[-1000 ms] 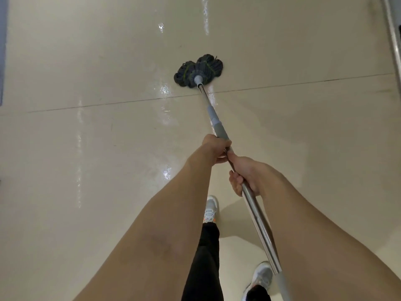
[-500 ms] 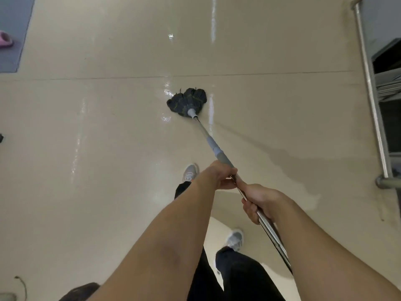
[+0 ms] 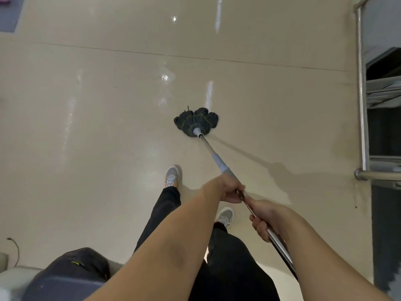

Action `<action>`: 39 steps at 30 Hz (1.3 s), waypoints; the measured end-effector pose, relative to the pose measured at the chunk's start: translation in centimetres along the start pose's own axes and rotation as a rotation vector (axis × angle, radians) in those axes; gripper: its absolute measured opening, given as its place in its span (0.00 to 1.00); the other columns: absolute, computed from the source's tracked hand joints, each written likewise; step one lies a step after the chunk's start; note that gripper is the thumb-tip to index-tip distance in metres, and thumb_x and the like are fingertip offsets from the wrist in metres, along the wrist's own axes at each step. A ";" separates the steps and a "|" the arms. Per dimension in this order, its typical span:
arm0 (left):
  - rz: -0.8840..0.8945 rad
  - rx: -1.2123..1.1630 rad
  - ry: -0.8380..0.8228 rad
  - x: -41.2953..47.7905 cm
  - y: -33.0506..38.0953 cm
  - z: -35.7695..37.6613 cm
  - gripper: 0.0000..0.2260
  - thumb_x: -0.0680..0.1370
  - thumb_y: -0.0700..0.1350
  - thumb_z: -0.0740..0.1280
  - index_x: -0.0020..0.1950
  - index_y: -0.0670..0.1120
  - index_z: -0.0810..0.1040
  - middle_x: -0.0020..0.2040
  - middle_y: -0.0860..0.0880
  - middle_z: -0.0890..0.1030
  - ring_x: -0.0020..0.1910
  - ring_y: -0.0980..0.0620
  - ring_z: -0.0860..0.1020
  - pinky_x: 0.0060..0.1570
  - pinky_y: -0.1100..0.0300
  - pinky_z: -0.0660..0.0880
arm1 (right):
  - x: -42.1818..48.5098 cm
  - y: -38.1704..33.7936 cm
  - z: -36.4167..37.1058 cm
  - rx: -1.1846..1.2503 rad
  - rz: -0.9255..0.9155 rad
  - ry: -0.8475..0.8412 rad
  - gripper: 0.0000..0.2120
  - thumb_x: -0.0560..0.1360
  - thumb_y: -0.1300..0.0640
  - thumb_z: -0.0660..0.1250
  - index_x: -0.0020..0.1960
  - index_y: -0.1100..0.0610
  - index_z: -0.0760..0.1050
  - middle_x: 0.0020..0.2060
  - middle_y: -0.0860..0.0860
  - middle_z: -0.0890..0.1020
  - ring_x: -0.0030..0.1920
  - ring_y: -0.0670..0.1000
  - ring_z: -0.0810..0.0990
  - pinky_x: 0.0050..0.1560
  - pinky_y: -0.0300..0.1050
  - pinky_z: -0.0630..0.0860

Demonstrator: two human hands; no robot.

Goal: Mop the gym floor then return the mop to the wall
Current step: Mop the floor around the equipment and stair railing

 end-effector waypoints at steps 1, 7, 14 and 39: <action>0.028 -0.024 0.008 0.0 0.6 -1.5 0.07 0.81 0.39 0.64 0.43 0.41 0.71 0.38 0.45 0.77 0.35 0.51 0.79 0.41 0.59 0.80 | -0.2 -1.6 0.9 -0.010 0.001 0.006 0.35 0.67 0.21 0.57 0.35 0.55 0.62 0.24 0.48 0.62 0.19 0.45 0.56 0.21 0.33 0.57; 0.131 -0.123 0.097 1.7 7.1 -13.7 0.07 0.78 0.37 0.68 0.53 0.36 0.74 0.38 0.43 0.77 0.32 0.49 0.78 0.26 0.60 0.80 | -0.1 -14.7 6.9 0.017 -0.085 0.036 0.35 0.71 0.23 0.53 0.39 0.57 0.63 0.22 0.48 0.63 0.17 0.45 0.57 0.20 0.32 0.58; 0.301 -0.191 0.301 6.6 22.8 -29.7 0.03 0.76 0.35 0.66 0.44 0.40 0.73 0.38 0.43 0.78 0.34 0.47 0.78 0.29 0.58 0.79 | 2.2 -38.6 9.9 -0.050 -0.268 0.159 0.33 0.78 0.28 0.50 0.34 0.57 0.63 0.18 0.50 0.61 0.14 0.48 0.59 0.20 0.32 0.58; 0.072 -0.091 0.181 1.8 6.4 -25.5 0.07 0.76 0.38 0.67 0.52 0.39 0.74 0.42 0.44 0.78 0.34 0.48 0.78 0.40 0.56 0.78 | 3.3 -21.1 15.7 -0.072 -0.183 0.076 0.28 0.79 0.32 0.53 0.36 0.55 0.62 0.19 0.48 0.63 0.16 0.45 0.58 0.20 0.31 0.59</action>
Point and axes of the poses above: each hand's wrist, its own x-axis towards the middle knuckle, its own z-axis out of the palm, y = z × x, the point moved 2 cm from there along x, towards the middle knuckle
